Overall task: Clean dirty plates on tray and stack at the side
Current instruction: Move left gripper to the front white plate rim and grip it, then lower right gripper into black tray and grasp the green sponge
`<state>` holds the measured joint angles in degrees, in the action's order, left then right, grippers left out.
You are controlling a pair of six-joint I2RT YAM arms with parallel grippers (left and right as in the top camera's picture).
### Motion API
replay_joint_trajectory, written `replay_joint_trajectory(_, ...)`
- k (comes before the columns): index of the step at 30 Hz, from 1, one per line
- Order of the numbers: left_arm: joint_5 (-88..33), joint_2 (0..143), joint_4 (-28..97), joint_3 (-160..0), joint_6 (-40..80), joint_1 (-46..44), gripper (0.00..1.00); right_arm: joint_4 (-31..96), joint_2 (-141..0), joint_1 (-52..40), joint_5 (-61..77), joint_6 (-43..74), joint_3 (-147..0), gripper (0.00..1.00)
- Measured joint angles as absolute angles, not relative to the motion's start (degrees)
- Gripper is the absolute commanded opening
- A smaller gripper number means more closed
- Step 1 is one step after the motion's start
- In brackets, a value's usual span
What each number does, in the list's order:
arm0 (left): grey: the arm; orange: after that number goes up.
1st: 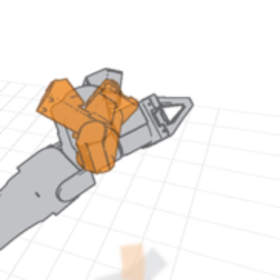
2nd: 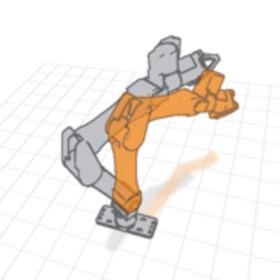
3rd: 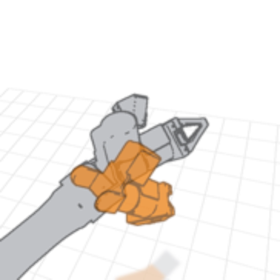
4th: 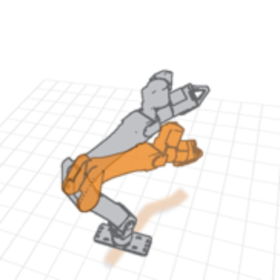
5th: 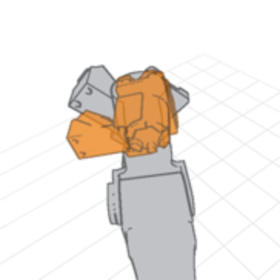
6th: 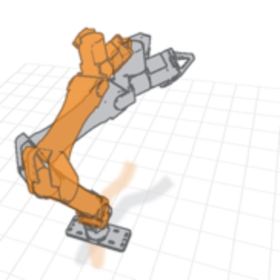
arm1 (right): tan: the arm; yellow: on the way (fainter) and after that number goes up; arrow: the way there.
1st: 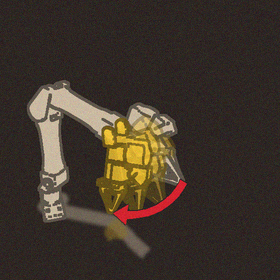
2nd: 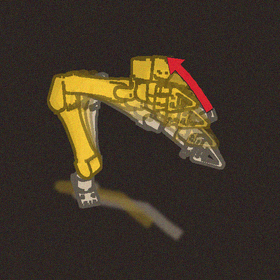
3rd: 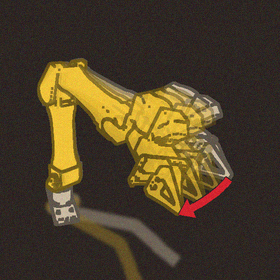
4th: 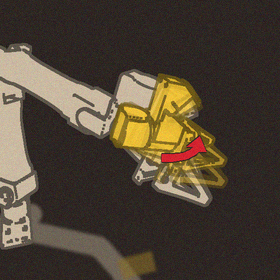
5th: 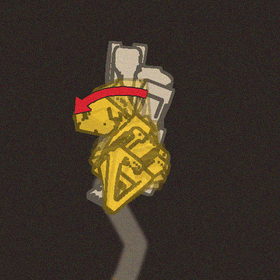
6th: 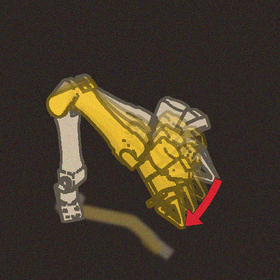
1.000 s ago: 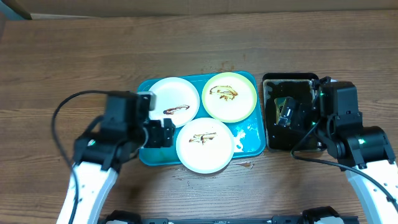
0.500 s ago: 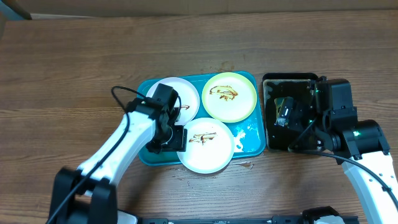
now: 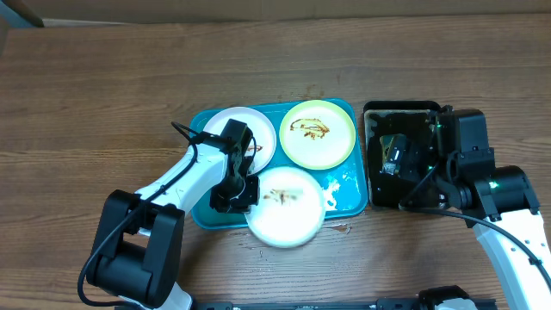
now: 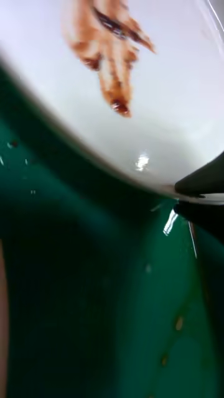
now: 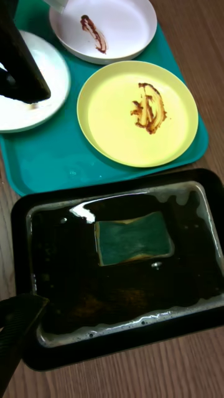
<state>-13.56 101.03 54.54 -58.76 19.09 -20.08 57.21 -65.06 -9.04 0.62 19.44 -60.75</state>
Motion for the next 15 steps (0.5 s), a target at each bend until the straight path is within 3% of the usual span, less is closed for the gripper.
replay_joint_trajectory(2,-14.02,101.03,54.26,-58.87,19.14,-20.08,0.04,57.19,-65.06,-9.04,-0.38,19.46,-60.75,0.99)
replay_joint_trajectory(6,-14.41,101.01,53.71,-58.92,19.14,-20.08,0.04,56.31,-65.1,-9.04,-2.09,19.33,-60.75,0.89)
replay_joint_trajectory(15,-14.44,101.03,52.69,-58.94,19.14,-20.08,0.04,51.83,-73.69,-9.04,-3.44,15.57,-61.08,0.86)
